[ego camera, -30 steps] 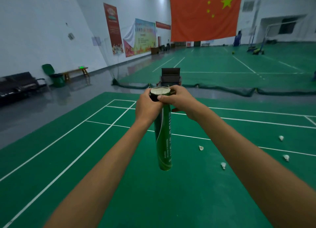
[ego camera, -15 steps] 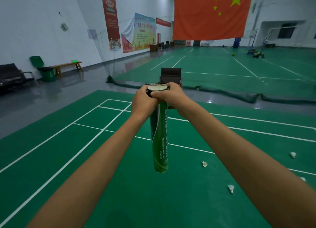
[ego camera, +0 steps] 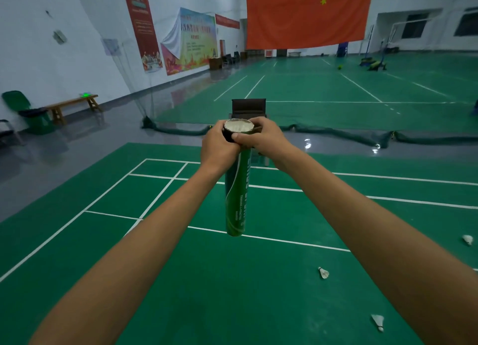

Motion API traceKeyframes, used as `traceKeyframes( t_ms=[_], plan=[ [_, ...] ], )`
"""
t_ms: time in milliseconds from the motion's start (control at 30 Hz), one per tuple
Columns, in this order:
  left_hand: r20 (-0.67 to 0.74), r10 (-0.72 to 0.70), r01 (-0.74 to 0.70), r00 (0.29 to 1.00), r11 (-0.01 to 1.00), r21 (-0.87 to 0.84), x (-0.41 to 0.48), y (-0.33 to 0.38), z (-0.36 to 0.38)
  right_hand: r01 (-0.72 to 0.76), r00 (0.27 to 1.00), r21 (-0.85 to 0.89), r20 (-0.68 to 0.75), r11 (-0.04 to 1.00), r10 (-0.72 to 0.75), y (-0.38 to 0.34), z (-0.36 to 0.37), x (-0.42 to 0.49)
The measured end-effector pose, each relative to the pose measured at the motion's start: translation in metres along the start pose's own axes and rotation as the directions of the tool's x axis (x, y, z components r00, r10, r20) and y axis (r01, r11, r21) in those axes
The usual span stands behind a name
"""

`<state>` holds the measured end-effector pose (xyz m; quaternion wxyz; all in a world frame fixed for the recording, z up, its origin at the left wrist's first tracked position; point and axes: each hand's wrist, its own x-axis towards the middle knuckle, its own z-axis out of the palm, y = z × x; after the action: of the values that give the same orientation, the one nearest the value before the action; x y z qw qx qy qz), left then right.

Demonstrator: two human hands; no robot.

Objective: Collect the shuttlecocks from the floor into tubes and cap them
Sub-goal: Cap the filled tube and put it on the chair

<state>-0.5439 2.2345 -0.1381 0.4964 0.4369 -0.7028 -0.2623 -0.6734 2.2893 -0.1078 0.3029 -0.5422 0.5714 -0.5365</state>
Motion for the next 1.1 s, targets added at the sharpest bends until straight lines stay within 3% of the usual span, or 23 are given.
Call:
traceKeyframes(
  t_ms=[233, 433, 633, 1100],
  plan=[
    [0.0, -0.084, 0.084, 0.996, 0.996, 0.021, 0.135, -0.113, 0.094, -0.076, 0.996, -0.093, 0.045, 0.993, 0.081, 0.113, 0.001, 0.183],
    [-0.027, -0.13, 0.132, 0.991, 0.987, 0.094, 0.266, -0.185, 0.159, -0.117, 0.992, -0.221, -0.068, 0.968, 0.105, 0.195, -0.009, 0.344],
    [-0.018, -0.169, 0.17, 0.985, 0.981, 0.095, 0.384, -0.262, 0.223, -0.151, 0.989, -0.371, -0.057, 0.916, 0.139, 0.258, 0.0, 0.495],
    [0.045, -0.255, 0.253, 0.966, 0.966, 0.047, 0.707, -0.468, 0.343, -0.162, 0.983, -0.497, -0.009, 0.853, 0.181, 0.4, 0.052, 0.87]
  ],
)
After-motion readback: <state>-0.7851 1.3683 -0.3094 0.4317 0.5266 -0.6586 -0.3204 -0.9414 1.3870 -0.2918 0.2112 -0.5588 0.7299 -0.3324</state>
